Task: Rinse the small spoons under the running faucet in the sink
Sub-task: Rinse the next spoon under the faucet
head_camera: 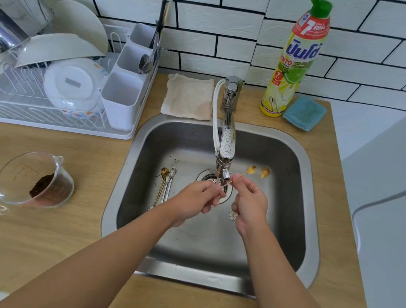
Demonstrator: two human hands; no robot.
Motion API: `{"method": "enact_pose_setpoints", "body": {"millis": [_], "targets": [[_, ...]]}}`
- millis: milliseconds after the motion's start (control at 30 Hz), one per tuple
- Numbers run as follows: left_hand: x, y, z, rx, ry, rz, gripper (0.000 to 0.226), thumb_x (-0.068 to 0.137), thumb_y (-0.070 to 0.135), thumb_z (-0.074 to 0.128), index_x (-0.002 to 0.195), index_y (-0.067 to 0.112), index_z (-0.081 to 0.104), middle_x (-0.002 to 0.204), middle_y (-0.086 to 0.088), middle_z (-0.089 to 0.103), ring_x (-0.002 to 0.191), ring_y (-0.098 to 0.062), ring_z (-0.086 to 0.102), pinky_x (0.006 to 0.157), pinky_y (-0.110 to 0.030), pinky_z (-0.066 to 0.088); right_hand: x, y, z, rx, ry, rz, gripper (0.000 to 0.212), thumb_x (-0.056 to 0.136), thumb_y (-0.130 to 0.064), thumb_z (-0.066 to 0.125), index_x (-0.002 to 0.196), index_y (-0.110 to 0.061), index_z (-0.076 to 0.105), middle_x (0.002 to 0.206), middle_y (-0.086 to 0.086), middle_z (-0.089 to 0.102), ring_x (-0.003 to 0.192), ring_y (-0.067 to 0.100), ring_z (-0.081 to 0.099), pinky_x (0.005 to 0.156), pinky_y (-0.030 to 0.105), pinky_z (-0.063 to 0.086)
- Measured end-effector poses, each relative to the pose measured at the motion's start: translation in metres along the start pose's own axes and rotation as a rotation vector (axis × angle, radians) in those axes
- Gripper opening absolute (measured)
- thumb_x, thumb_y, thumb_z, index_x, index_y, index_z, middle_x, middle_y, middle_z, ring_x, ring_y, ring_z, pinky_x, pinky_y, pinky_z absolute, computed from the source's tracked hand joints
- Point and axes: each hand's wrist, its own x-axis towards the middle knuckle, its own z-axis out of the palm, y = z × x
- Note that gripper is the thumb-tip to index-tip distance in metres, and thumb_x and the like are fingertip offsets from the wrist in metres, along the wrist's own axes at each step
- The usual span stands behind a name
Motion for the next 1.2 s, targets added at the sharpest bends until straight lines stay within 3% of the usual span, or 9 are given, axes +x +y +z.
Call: {"method": "enact_pose_setpoints", "body": {"millis": [100,300,433,600,733,833,900,1033,1200], "targets": [[-0.004,0.000,-0.005,0.013,-0.084,-0.008,0.022,0.108,0.020,0.044,0.108,0.017,0.065,0.076,0.012,0.066,0.056,-0.007,0.056,0.055,-0.018,0.041,0.004,-0.003,-0.005,0.004,0.011,-0.012,0.010,0.094,-0.020,0.075,0.093,-0.011,0.072,0.088,0.002,0.081,0.036,0.005,0.023,0.035,0.020,0.023],[-0.006,-0.005,-0.001,0.063,0.060,-0.002,0.035,0.104,0.039,0.051,0.090,0.013,0.070,0.055,0.005,0.057,0.048,-0.007,0.048,0.048,-0.019,0.041,0.008,-0.005,-0.008,-0.034,-0.036,-0.023,0.011,0.094,-0.023,0.075,0.088,-0.014,0.076,0.090,0.003,0.081,0.034,0.004,0.028,0.034,0.019,0.027],[-0.010,-0.005,-0.001,0.040,-0.036,-0.024,0.029,0.107,0.028,0.041,0.107,0.014,0.067,0.071,0.003,0.068,0.053,-0.010,0.054,0.052,-0.020,0.042,0.009,-0.006,-0.010,-0.098,-0.056,-0.021,0.015,0.094,-0.029,0.075,0.085,-0.018,0.081,0.082,-0.002,0.079,0.037,0.005,0.026,0.035,0.020,0.027],[-0.017,-0.001,0.000,0.006,-0.007,-0.056,0.032,0.109,0.029,0.038,0.096,0.010,0.061,0.055,0.007,0.046,0.046,-0.004,0.037,0.045,-0.017,0.032,-0.004,0.015,0.001,-0.178,-0.160,0.081,0.007,0.086,-0.020,0.083,0.078,-0.020,0.081,0.055,-0.008,0.061,0.037,0.006,0.025,0.035,0.020,0.022],[-0.029,-0.007,-0.006,0.048,-0.017,-0.067,0.031,0.109,0.026,0.035,0.091,0.012,0.056,0.058,0.007,0.040,0.049,-0.005,0.033,0.047,-0.018,0.030,-0.009,0.017,0.003,-0.210,-0.196,0.098,0.013,0.082,-0.020,0.086,0.091,-0.011,0.082,0.062,-0.002,0.065,0.038,0.006,0.025,0.036,0.021,0.022],[-0.034,-0.009,-0.009,0.078,0.000,-0.069,0.031,0.108,0.025,0.035,0.088,0.013,0.057,0.056,0.010,0.041,0.051,-0.007,0.032,0.048,-0.020,0.029,0.002,0.010,0.004,-0.147,-0.093,0.057,0.018,0.090,-0.017,0.078,0.072,-0.019,0.081,0.066,-0.002,0.071,0.038,0.007,0.022,0.036,0.021,0.020],[-0.034,-0.008,-0.009,0.075,0.017,-0.073,0.030,0.106,0.023,0.036,0.086,0.014,0.057,0.056,0.011,0.041,0.051,-0.007,0.033,0.047,-0.019,0.030,0.001,0.012,0.005,-0.151,-0.100,0.049,0.019,0.091,-0.017,0.076,0.073,-0.019,0.081,0.068,-0.002,0.072,0.038,0.007,0.023,0.035,0.020,0.020],[-0.034,-0.003,-0.006,0.006,0.038,-0.076,0.033,0.109,0.030,0.036,0.086,0.013,0.052,0.060,0.006,0.037,0.052,-0.008,0.031,0.046,-0.018,0.027,-0.012,0.028,0.006,-0.239,-0.252,0.102,0.009,0.083,-0.026,0.085,0.088,-0.019,0.083,0.057,-0.001,0.050,0.041,0.007,0.023,0.038,0.022,0.020],[-0.035,0.001,-0.005,0.007,0.006,-0.111,0.026,0.104,0.017,0.035,0.083,0.013,0.051,0.060,0.005,0.037,0.047,-0.005,0.031,0.045,-0.018,0.026,-0.004,0.014,0.005,-0.191,-0.132,0.068,0.011,0.090,-0.020,0.077,0.085,-0.011,0.080,0.080,0.003,0.078,0.037,0.006,0.024,0.035,0.021,0.022]]}}
